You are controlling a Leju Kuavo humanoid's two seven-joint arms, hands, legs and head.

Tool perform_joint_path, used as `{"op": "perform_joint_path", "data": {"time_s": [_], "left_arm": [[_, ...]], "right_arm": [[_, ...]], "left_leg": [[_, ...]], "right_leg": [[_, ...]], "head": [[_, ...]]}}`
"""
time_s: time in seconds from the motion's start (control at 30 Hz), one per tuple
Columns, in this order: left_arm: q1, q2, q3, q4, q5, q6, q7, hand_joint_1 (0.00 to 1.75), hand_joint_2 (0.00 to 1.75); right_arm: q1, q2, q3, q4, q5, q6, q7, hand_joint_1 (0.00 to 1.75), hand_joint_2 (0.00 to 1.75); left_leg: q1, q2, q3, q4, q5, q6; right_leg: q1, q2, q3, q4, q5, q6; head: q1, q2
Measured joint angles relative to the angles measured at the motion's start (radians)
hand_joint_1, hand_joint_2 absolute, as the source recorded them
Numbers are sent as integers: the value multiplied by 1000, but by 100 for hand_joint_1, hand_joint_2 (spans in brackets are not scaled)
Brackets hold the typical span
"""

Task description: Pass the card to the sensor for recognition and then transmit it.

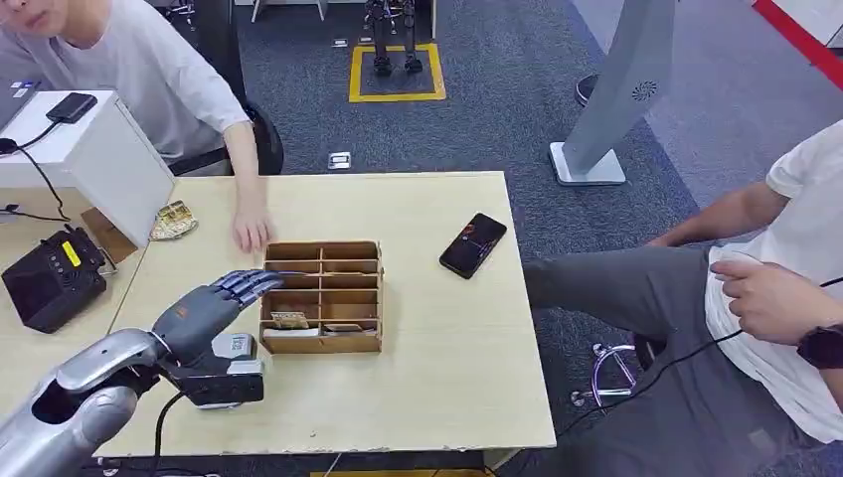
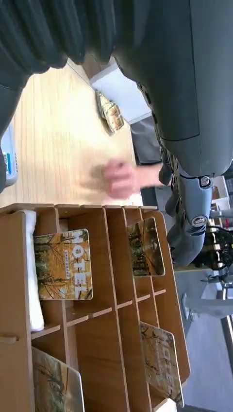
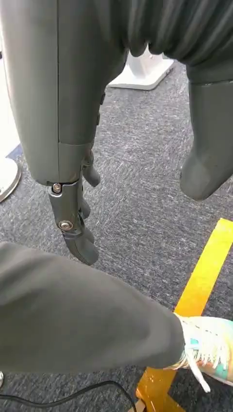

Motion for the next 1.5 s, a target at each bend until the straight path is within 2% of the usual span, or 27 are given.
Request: {"op": "perform_joint_path", "data": {"time_s": [1.5], "left_arm": [[6,-24,-7,40,-9,3,2,0,175]], "right_arm": [[-2,0,2,-5,9,0,3,0,175]], "left_leg": [[0,0,0,0,0,0]], "right_leg": [[0,0,0,0,0,0]], "head": [[0,0]]}}
